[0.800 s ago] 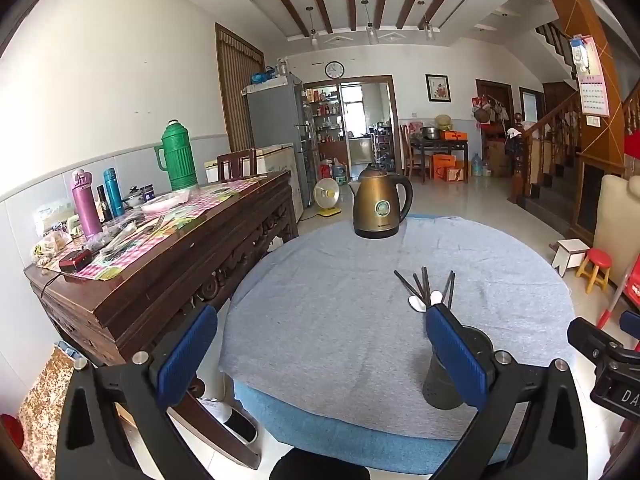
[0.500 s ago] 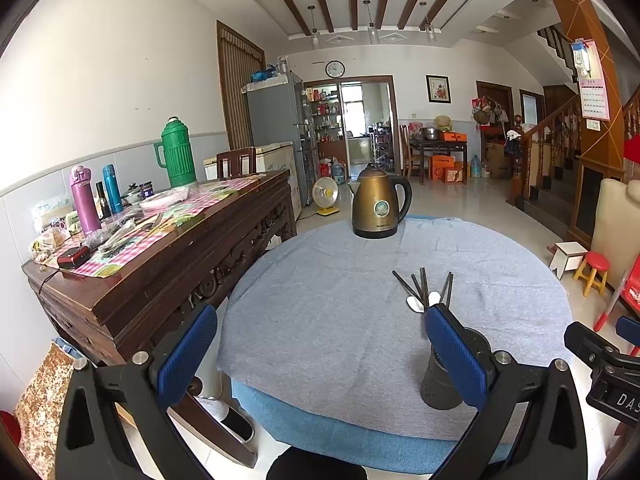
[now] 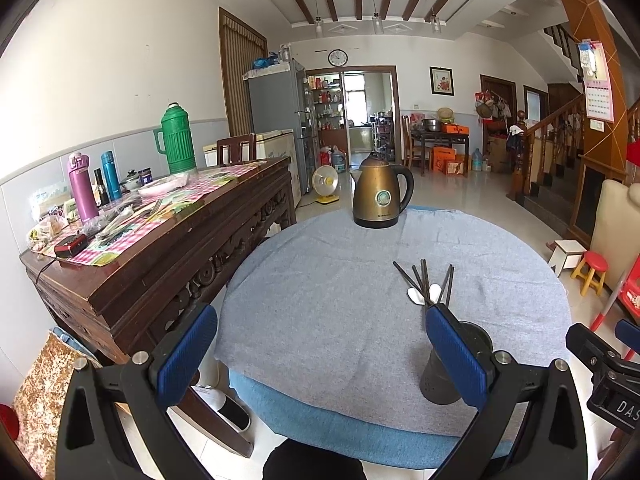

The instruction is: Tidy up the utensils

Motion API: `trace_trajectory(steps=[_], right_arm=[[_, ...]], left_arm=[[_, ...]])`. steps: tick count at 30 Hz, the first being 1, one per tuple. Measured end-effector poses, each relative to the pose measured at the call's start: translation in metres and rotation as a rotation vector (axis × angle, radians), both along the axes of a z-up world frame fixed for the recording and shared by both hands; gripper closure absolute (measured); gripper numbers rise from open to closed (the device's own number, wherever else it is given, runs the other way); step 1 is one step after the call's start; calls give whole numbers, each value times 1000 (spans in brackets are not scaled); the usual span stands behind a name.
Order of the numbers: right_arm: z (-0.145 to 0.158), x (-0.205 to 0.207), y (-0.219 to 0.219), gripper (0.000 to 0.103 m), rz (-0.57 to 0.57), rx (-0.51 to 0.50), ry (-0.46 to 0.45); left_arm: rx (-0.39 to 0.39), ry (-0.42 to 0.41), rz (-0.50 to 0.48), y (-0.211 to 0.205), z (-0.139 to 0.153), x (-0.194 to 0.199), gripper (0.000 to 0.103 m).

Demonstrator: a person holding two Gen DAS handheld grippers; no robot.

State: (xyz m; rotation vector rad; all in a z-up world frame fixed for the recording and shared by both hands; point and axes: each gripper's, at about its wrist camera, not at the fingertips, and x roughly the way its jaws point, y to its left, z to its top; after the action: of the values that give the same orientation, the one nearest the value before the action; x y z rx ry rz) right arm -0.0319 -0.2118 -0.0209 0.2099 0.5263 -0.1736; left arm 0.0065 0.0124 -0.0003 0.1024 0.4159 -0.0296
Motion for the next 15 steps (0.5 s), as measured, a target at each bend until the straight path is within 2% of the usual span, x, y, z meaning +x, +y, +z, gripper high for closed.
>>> trace_trajectory(steps=[4, 5, 15], right_arm=[[-1, -1, 0, 0, -3, 6, -11], [-2, -2, 1, 0, -4, 1, -42], [-9, 5, 0, 0, -9, -4, 11]], left_arm=[[-12, 4, 12, 2, -1, 3, 0], [-16, 5, 12, 2, -1, 4, 0], [-43, 2, -6, -1, -10, 12, 0]])
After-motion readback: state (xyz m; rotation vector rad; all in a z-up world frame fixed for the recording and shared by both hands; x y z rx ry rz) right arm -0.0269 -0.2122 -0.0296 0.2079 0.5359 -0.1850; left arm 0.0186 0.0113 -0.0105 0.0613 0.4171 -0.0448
